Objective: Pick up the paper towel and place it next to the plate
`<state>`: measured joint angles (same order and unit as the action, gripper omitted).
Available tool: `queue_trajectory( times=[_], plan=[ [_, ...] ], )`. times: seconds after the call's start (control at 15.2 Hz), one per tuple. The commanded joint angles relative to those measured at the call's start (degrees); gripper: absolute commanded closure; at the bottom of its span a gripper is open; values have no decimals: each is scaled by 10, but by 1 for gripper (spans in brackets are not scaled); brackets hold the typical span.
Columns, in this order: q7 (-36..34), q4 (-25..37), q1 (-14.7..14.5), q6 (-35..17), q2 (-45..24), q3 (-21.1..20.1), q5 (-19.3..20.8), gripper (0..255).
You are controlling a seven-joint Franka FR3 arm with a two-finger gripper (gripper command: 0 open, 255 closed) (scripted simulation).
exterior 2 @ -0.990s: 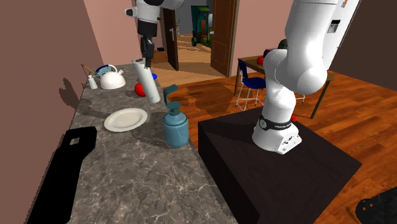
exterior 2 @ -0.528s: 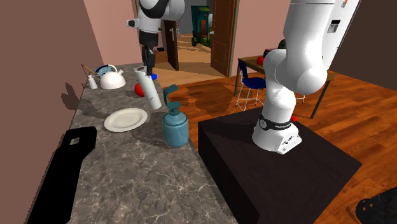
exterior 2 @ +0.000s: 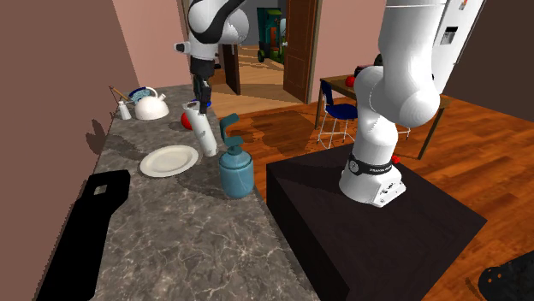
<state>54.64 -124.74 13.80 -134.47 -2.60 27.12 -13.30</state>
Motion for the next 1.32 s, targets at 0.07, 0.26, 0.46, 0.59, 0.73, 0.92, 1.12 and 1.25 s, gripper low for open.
queue_trajectory(
  times=[0.07,0.26,0.46,0.59,0.73,0.92,1.12,1.25],
  plan=[
    [12,-9,1,-21,-15,-1,-15,255],
    [26,-17,2,-40,-30,-3,-30,255],
    [40,-23,4,-60,-46,-6,-47,255],
    [50,-27,6,-72,-57,-9,-60,255],
    [60,-30,8,-84,-69,-13,-73,255],
    [77,-34,12,-102,-87,-19,-93,255],
    [88,-35,15,-113,-98,-24,-106,255],
    [88,-35,15,-113,-98,-24,-106,255]
  ],
)
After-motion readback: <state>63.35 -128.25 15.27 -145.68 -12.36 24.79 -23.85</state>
